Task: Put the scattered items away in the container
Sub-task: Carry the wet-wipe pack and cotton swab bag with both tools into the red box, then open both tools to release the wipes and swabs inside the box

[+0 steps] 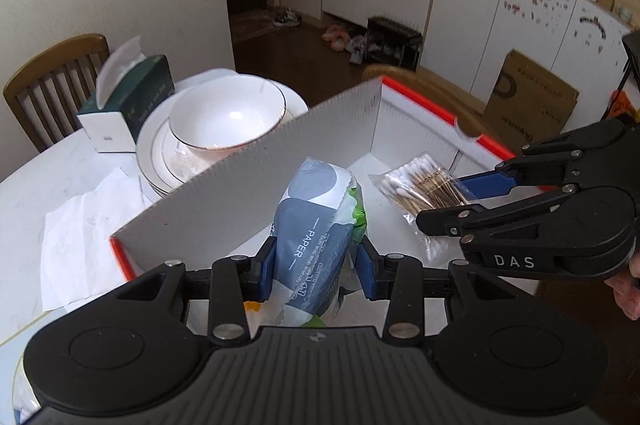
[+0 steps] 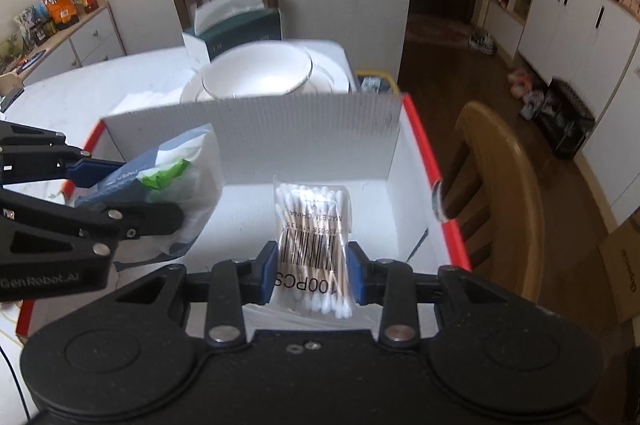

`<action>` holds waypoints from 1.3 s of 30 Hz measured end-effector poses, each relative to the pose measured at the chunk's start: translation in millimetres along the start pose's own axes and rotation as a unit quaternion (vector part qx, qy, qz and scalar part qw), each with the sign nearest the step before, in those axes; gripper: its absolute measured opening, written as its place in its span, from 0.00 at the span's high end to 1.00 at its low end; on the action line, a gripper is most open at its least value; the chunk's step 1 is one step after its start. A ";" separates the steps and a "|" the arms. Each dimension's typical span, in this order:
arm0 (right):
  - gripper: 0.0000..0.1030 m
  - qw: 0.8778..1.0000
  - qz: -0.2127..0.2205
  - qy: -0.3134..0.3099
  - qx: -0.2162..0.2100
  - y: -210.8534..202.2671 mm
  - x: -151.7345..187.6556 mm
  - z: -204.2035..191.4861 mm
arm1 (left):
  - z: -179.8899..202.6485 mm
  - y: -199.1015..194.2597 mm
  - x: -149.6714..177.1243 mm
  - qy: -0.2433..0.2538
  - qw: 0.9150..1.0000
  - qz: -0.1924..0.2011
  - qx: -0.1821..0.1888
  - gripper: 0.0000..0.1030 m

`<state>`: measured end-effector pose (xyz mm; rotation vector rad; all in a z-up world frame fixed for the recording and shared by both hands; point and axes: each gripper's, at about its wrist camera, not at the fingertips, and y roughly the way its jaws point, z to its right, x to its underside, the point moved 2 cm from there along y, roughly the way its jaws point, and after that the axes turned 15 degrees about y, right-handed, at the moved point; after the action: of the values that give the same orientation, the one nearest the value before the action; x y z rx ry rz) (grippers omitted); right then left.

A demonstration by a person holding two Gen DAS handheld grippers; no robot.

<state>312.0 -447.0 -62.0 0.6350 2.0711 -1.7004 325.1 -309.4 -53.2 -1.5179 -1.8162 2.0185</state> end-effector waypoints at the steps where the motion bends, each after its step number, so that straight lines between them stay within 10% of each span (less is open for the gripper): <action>1: 0.67 1.000 -0.005 -0.001 0.002 3.6 0.9 0.6 | 0.2 4.4 0.1 0.000 1.000 -0.005 0.001 0.63; 24: 0.66 0.995 -0.098 -0.028 0.018 42.5 11.8 4.1 | 6.2 61.7 8.1 0.005 0.991 -0.124 0.048 0.60; 39: 0.53 0.995 -0.097 -0.021 0.000 33.5 7.0 11.6 | 4.4 53.1 9.1 0.002 0.992 -0.107 0.063 0.39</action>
<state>325.3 -452.2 -95.2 0.4040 2.1625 -1.8025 346.7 -324.3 -100.5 -1.2344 -1.7301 1.9847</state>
